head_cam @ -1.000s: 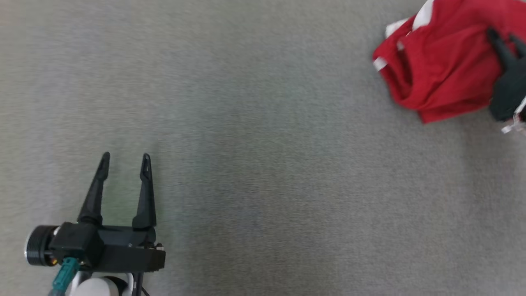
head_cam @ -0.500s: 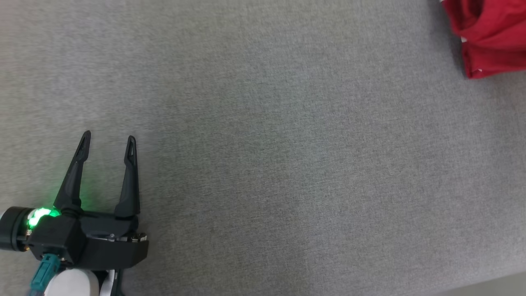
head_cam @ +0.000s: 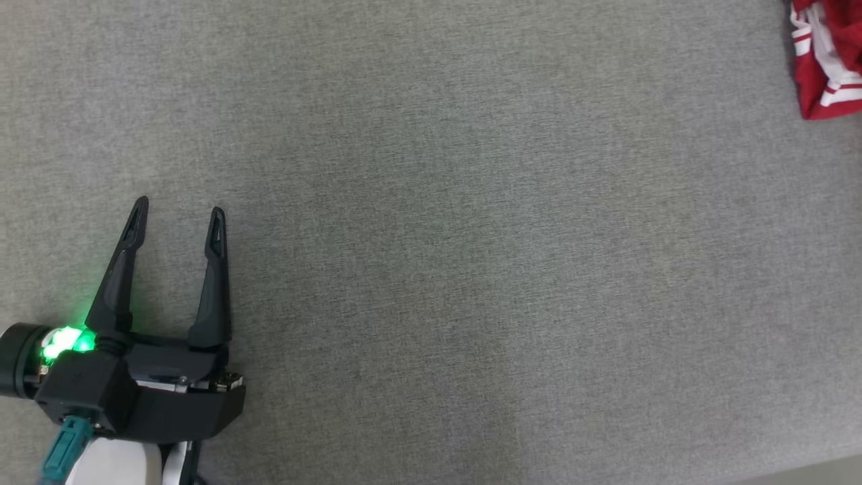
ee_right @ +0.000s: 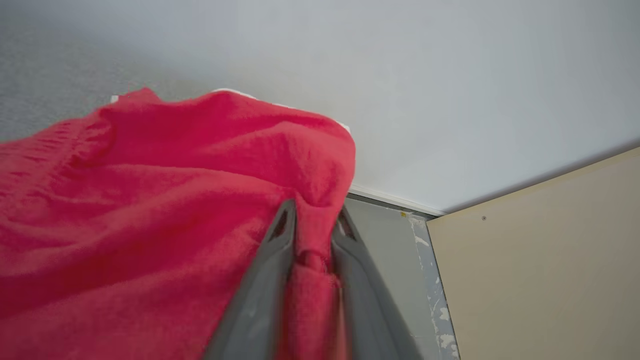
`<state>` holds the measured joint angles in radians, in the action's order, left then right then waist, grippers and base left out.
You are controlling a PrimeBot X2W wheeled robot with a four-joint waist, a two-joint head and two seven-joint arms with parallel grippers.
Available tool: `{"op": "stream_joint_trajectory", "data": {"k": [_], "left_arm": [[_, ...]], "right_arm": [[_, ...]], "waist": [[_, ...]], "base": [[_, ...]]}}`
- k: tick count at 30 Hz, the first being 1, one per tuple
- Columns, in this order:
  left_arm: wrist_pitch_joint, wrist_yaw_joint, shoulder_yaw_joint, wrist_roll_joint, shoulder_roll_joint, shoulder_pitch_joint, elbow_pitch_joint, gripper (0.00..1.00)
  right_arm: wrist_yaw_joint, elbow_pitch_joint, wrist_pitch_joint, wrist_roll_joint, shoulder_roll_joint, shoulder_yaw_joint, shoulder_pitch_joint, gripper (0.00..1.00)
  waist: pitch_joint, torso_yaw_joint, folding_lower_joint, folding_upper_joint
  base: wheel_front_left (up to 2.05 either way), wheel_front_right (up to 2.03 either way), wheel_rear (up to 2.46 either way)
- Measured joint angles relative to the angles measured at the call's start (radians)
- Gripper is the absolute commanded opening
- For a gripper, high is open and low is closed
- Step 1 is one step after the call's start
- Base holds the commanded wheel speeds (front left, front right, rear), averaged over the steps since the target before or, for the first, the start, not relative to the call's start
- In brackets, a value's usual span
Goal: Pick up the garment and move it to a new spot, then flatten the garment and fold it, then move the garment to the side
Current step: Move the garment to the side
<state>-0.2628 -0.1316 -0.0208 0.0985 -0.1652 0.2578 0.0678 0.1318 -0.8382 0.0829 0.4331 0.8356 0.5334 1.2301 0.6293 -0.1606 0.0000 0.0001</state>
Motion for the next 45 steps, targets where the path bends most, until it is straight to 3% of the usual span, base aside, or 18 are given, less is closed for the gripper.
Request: {"op": "stream_joint_trajectory", "data": {"k": [7, 16, 28, 36, 45], "left_arm": [[0.000, 0.000, 0.012, 0.002, 0.009, 0.001, -0.011, 1.00], [0.000, 0.000, 0.025, 0.009, 0.032, -0.027, -0.047, 1.00], [0.000, 0.000, 0.084, 0.026, 0.067, -0.136, -0.088, 1.00], [0.000, 0.000, 0.100, 0.046, 0.088, -0.200, -0.128, 1.00], [0.000, 0.000, 0.086, 0.049, 0.098, -0.240, -0.167, 1.00]], "right_arm": [[0.000, -0.056, -0.013, -0.048, -0.029, -0.026, 0.037, 1.00], [0.000, -0.041, -0.165, -0.039, -0.112, -0.079, 0.013, 1.00], [0.000, 0.009, -0.302, 0.022, -0.293, -0.103, -0.171, 1.00], [0.000, 0.058, -0.336, 0.031, -0.406, -0.151, -0.353, 1.00], [0.000, 0.188, -0.344, 0.011, -0.499, -0.272, -0.600, 1.00]], "waist": [[-0.010, 0.013, 0.0000, 0.0000], [-0.085, 0.016, 0.0000, 0.0000], [-0.260, 0.035, -0.0003, -0.0001], [-0.380, 0.071, -0.0003, -0.0002], [-0.490, 0.129, -0.0003, -0.0002]], "base": [[0.00, 0.00, 0.00], [0.00, 0.00, 0.00], [0.00, 0.00, 0.00], [0.00, 0.00, 0.00], [0.00, 0.00, 0.00]]}}
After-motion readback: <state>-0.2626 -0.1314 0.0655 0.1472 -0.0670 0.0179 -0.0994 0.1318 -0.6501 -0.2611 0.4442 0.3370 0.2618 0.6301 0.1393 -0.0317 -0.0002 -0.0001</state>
